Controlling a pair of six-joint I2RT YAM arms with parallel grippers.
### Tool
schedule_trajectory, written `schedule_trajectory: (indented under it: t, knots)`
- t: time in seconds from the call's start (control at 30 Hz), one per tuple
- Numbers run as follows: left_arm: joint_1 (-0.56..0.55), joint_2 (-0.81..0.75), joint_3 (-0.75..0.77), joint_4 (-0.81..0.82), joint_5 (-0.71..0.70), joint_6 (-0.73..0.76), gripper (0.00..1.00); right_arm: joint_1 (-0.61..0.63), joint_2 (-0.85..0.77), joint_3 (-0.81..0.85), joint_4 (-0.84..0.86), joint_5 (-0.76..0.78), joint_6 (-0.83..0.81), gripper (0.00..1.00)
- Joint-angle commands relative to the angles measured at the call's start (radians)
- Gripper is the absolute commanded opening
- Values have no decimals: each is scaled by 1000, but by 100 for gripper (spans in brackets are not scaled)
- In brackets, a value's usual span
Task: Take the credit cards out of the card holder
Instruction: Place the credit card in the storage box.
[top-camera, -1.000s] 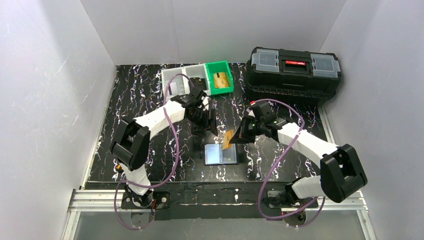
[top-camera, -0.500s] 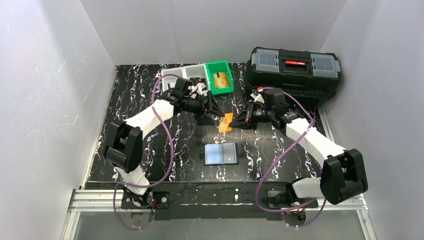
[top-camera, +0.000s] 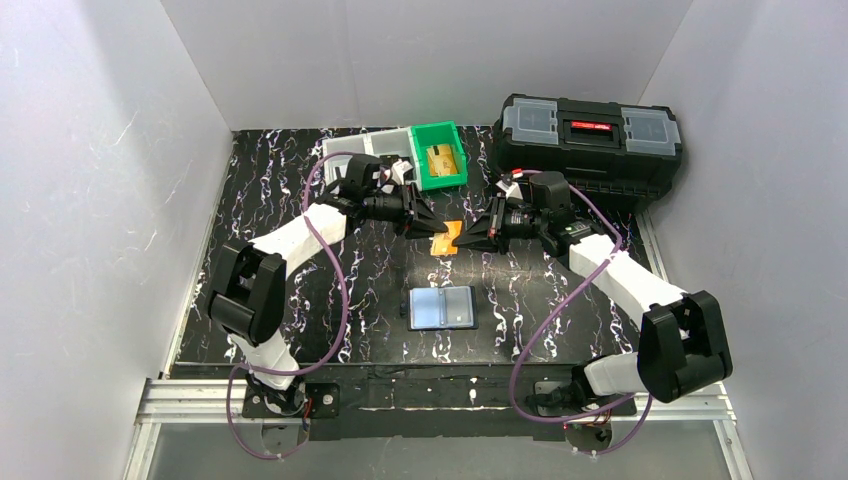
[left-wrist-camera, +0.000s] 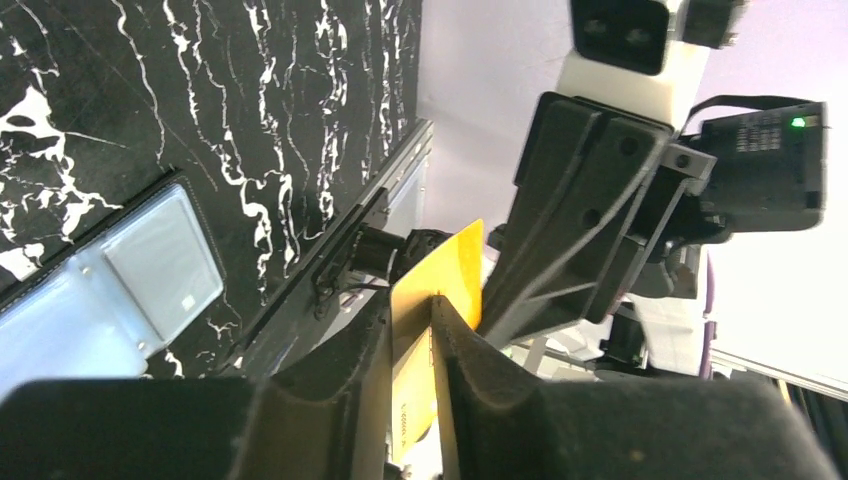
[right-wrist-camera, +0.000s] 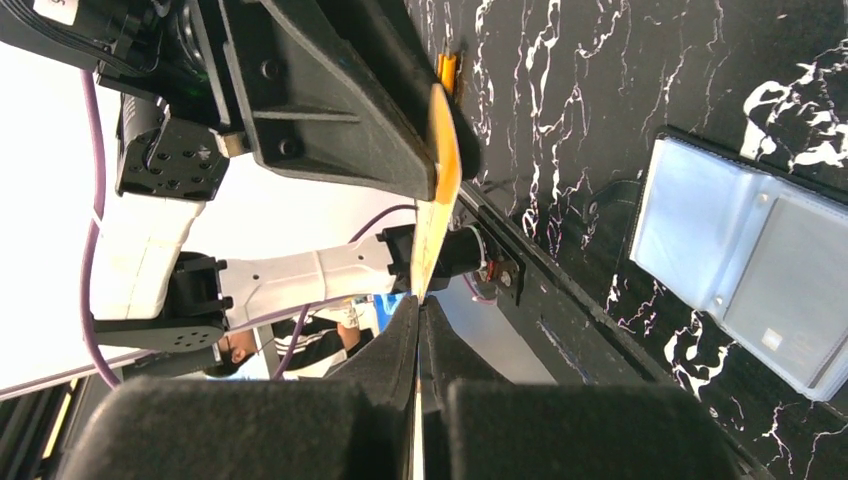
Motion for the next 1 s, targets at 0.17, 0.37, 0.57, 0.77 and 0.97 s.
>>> schedule_trajectory:
  t: [0.17,0.37,0.57,0.77,0.97]
  knots:
    - [1,-60,-21,43,26,-33,0,-2,-3,25,-73,41,-74,29]
    - [6,-43,98,-99,-71,84,0,-3,-63,76,-284,202,-190,87]
    - [44,84,357,-269,-200,248,0,-3,-192,61,-413,345,-233,98]
    - [78,278,606,-320,-298,341,0,-3,-325,19,-508,417,-243,98]
    - [97,470,826,-273,-407,411,0,-3,-444,8,-611,485,-266,98]
